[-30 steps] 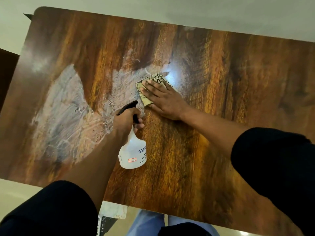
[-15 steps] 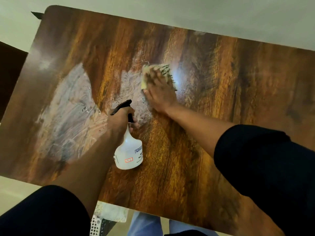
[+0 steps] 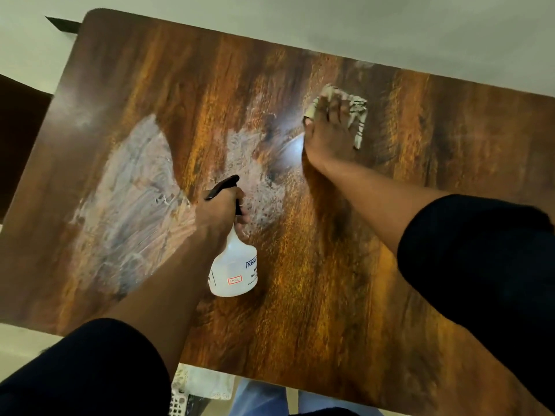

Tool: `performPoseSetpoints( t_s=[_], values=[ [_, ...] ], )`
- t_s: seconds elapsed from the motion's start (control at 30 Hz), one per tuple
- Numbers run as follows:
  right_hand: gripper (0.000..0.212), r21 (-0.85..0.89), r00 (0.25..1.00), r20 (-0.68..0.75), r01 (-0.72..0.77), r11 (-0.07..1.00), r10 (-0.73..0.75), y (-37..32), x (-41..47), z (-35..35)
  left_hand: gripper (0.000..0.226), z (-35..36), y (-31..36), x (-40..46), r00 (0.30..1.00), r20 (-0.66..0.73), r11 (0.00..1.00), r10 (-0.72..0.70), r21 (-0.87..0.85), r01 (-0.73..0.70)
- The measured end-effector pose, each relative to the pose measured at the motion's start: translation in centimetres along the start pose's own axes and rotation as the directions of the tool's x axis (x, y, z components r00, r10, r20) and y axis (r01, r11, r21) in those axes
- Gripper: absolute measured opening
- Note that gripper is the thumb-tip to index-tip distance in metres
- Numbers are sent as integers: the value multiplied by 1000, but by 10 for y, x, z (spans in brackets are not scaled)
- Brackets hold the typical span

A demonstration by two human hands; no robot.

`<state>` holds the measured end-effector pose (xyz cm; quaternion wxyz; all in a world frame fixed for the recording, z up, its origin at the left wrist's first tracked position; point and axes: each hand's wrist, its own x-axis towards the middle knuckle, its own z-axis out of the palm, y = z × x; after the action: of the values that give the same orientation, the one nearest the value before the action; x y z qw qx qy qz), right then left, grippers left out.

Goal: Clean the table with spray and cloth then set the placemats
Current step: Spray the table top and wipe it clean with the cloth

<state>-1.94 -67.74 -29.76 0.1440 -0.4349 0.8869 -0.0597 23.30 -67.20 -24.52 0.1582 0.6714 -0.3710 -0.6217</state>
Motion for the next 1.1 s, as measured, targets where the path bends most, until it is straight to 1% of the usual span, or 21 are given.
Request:
performPoseSetpoints(
  t_s=[0.07,0.13,0.17,0.23,0.3,0.33,0.37,0.4,0.47,0.5,0.57,0.63,0.67,0.7,0.73,0.77,0.83,0.9,0.93,1.0,1.1],
  values=[
    [67,1,993,30,112,994,-112,-30,-5,8,30,-4,3,4,1000,-9,1000,-21,-4,21],
    [68,-14,955,76,287,958,-285,-60,-14,16,14,-8,7,7,1000,-19,1000,-25,6,25],
    [69,-33,915,111,394,919,-388,-73,-18,21,10,-8,9,8,999,-23,1000,-24,12,24],
    [70,-90,791,185,605,791,-583,-86,-23,29,9,-10,13,11,1000,-11,1000,-23,8,23],
    [69,-113,688,235,721,684,-687,-80,-16,29,11,-12,16,15,1000,1,1000,-24,5,24],
    [67,-116,672,242,736,667,-700,-74,-8,25,12,-12,18,16,1000,10,1000,-29,-3,29],
    [66,-109,694,236,714,691,-680,-68,1,19,12,-13,20,18,999,18,999,-32,-13,32],
    [65,-98,749,215,655,749,-627,-62,12,14,12,-14,22,19,999,27,999,-29,-24,29],
    [64,-68,884,138,458,886,-447,-49,35,-1,12,-14,24,21,999,34,999,-17,-40,19],
    [64,-48,930,110,359,932,-352,-45,47,-6,13,-14,25,22,999,33,999,-14,-39,16],
    [64,-9,973,97,210,978,-208,-46,62,-13,13,-14,28,23,999,40,1000,-8,-24,9],
    [65,22,987,92,134,991,-135,-59,64,-9,14,-11,30,24,999,47,1000,0,-18,1],
    [66,31,987,90,132,991,-134,-68,60,-4,13,-10,32,25,999,46,1000,7,-18,-7],
    [66,24,980,90,177,984,-178,-78,53,3,12,-8,33,26,999,39,1000,12,-16,-11],
    [66,0,959,101,267,964,-266,-87,47,9,11,-5,35,28,999,34,1000,14,-9,-13],
    [66,-30,915,128,389,921,-382,-94,41,15,9,-3,36,30,999,33,1000,13,-6,-13],
    [66,-66,789,195,603,795,-582,-101,35,22,9,2,39,30,999,37,1000,6,2,-6],
    [66,-83,705,214,703,706,-676,-94,46,22,11,9,47,33,999,48,1000,-4,4,4],
    [66,-98,692,209,718,689,-691,-88,55,22,11,12,51,33,999,48,1000,-12,-7,12],
    [67,-123,740,181,671,732,-648,-80,73,18,8,17,62,37,999,46,999,-16,-34,17],
    [69,-65,866,122,494,867,-484,-75,101,5,9,23,76,46,998,67,999,2,-44,1]
  ],
)
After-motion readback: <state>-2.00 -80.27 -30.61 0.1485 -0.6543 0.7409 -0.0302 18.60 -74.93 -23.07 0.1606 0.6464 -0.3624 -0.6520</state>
